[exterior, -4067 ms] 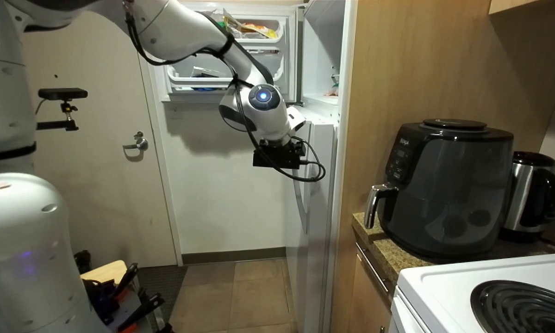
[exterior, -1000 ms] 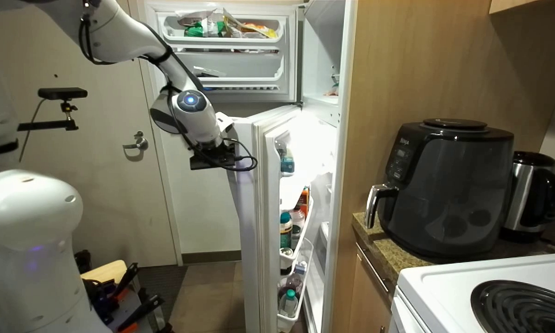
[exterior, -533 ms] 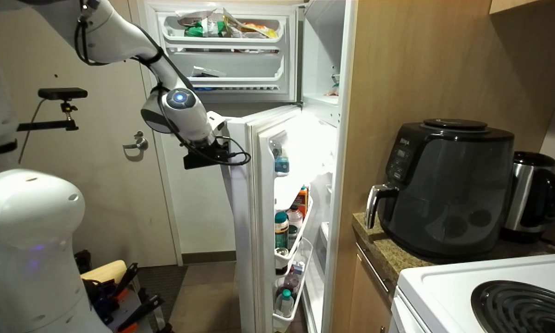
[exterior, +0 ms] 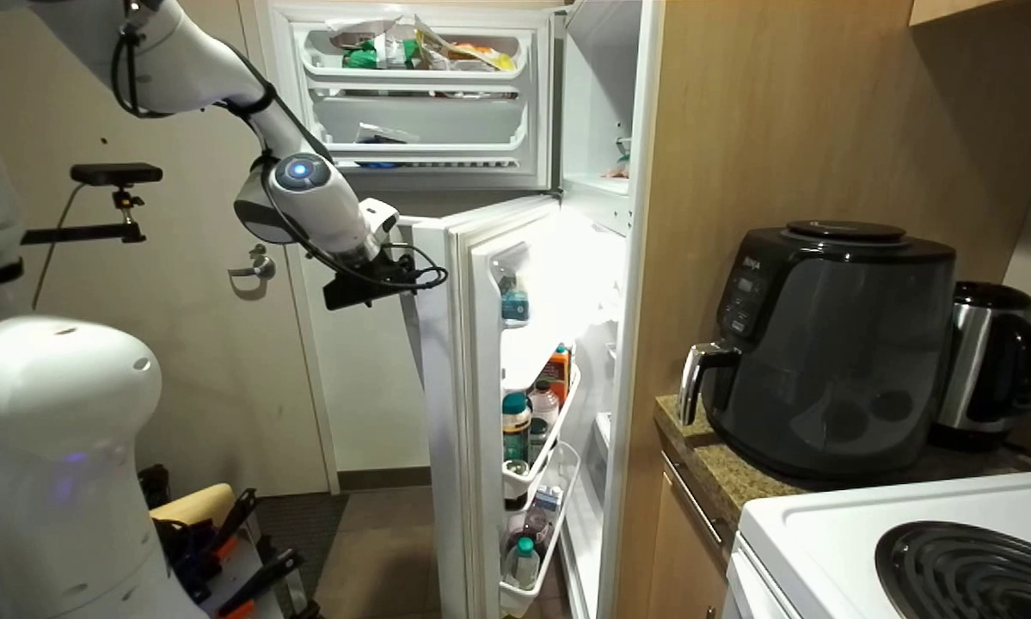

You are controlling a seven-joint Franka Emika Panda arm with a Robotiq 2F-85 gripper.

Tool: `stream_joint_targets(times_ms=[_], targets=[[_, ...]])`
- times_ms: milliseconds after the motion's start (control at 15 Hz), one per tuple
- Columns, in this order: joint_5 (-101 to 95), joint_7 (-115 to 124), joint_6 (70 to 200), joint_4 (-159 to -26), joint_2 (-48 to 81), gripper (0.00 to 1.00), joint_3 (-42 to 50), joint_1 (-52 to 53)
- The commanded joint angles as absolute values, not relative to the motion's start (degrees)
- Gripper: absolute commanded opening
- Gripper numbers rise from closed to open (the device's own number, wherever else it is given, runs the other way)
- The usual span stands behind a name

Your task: Open the fridge

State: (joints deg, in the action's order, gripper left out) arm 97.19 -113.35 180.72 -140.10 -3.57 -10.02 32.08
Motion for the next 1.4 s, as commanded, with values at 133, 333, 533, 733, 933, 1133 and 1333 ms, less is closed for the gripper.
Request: stream_joint_targets(times_ms=[133,333,533,733,933,1133,1333], targets=[[96.35,-109.99,187.22,-146.71,-8.94,1.00,-12.20,34.41],[96.69,-109.32,189.96,-148.33,-8.82,1.00,-12.95,35.57],[89.01,-100.92,191.95,-152.18,-9.29,1.00,-17.36,31.92],[78.94,-91.34,194.80,-155.96,-8.41,1.00,-18.17,27.75],[85.84,-99.08,198.83,-155.95,-7.49,1.00,-13.64,26.39],[86.10,-104.27,198.27,-156.35,-8.28,1.00,-12.52,14.88],[84.30,-106.71,198.08,-153.54,-6.45,1.00,-10.55,7.85]])
